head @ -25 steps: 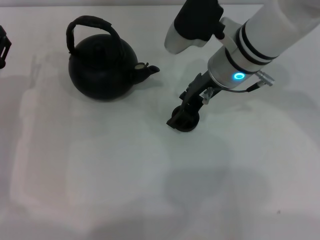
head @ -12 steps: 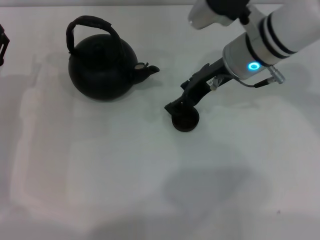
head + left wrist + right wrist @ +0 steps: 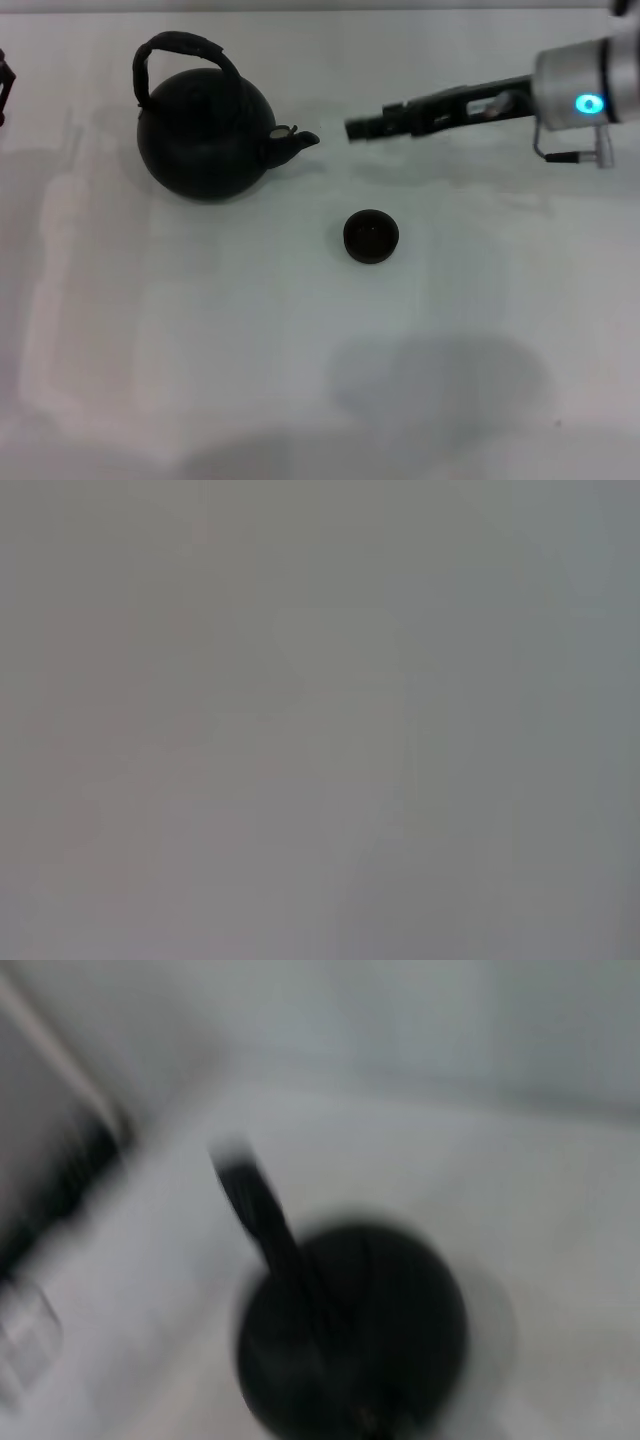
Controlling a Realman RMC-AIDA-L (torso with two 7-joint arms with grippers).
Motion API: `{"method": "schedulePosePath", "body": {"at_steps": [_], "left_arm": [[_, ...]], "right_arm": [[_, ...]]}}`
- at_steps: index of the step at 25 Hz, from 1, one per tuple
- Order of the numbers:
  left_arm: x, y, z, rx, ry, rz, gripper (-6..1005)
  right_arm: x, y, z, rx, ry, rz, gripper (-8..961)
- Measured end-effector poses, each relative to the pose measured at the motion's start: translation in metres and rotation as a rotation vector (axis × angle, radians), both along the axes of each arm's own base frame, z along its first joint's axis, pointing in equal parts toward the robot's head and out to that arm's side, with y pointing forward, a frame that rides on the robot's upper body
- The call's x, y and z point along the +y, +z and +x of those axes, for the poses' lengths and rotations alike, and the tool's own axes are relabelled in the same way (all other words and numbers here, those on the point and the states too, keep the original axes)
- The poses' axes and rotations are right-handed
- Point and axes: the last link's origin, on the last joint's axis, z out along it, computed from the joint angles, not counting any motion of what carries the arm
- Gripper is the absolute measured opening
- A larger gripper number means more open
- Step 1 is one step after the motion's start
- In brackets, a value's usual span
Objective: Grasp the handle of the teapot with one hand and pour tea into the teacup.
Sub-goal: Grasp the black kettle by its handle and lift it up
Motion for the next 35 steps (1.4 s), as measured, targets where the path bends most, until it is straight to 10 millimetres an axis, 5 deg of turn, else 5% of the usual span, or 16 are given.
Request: {"method": "schedulePosePath", "body": {"at_steps": [6, 10, 15, 21, 35], "left_arm": [[-0.002, 0.000, 0.001, 0.003, -0.014, 0.000, 817], [-0.003, 0.000, 0.003, 0.001, -0.021, 0.003, 818], [-0.004, -0.002, 0.006, -0.009, -0.036, 0.007, 818], [-0.011, -0.008, 0.008, -0.024, -0.046, -0.007, 817], [-0.055, -0.029, 0.005, -0.012, -0.141, -0.158, 814]], "right_arm": [[-0.017, 0.045, 0.039, 0.688, -0.219, 0.348, 844], [-0.037, 0.065, 0.072, 0.848, -0.289, 0.604, 841], [-0.044, 0.067, 0.094, 0.594, -0.145, 0.900, 840], [-0.023, 0.058, 0.097, 0.155, 0.041, 1.135, 840], [0.009, 0.082, 0.113, -0.071, -0.006, 1.184, 840]]}}
